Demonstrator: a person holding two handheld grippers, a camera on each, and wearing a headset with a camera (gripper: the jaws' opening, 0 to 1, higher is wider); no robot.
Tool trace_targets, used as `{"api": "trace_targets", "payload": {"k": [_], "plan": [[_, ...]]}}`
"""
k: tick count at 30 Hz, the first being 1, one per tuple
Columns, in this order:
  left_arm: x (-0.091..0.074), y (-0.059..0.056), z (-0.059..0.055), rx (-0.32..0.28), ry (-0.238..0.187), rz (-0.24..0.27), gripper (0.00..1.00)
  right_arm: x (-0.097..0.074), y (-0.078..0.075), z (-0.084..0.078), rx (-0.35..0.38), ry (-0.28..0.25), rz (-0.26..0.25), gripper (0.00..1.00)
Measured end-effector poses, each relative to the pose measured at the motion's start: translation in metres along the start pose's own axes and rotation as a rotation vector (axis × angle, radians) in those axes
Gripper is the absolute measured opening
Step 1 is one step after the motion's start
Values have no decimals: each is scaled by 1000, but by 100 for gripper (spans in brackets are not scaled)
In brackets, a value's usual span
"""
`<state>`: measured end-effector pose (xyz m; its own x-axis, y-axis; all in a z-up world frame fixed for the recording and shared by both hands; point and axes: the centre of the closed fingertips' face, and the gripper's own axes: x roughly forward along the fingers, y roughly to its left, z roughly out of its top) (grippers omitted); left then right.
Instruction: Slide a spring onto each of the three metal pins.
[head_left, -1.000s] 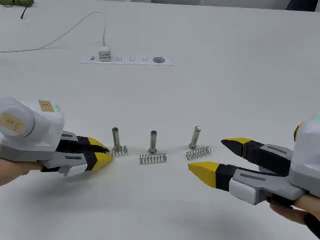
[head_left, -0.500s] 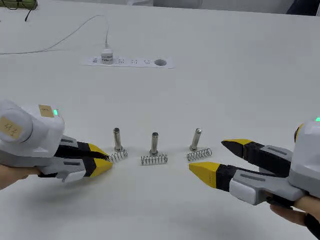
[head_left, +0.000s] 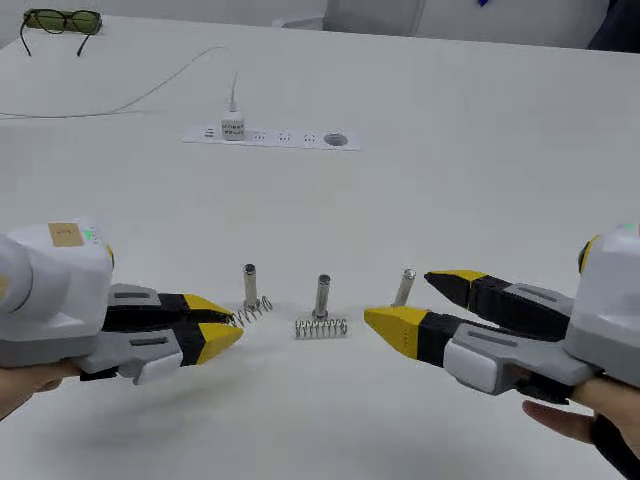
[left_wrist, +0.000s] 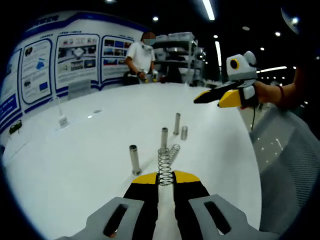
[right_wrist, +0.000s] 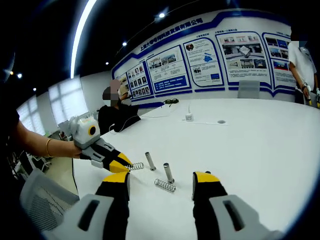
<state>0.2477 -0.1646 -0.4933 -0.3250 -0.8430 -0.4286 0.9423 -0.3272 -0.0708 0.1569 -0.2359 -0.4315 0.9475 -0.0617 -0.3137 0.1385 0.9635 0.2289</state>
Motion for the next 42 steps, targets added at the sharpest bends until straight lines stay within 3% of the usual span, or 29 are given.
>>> {"api": "trace_targets", "payload": {"k": [11, 12, 17, 19, 24, 30, 34, 42], "plan": [[-6, -17, 31, -84, -150, 30, 10, 22, 29, 10, 114, -29, 98, 42], [-6, -21, 37, -107, -180, 18, 10, 24, 32, 12, 134, -35, 109, 41], [-8, -33, 51, -137, -241, -5, 10, 31, 39, 15, 226, -56, 137, 37], [-9, -38, 54, -130, -249, -12, 10, 32, 42, 19, 272, -75, 153, 35], [-10, -46, 61, -126, -275, -29, 10, 35, 44, 15, 319, -65, 159, 31], [-11, -54, 70, -117, -306, -51, 10, 34, 51, 13, 421, -62, 201, 26], [-11, -60, 74, -110, -319, -71, 10, 32, 54, 16, 488, -84, 224, 22], [-9, -63, 72, -106, -311, -77, 10, 32, 58, 16, 518, -81, 246, 15]]}}
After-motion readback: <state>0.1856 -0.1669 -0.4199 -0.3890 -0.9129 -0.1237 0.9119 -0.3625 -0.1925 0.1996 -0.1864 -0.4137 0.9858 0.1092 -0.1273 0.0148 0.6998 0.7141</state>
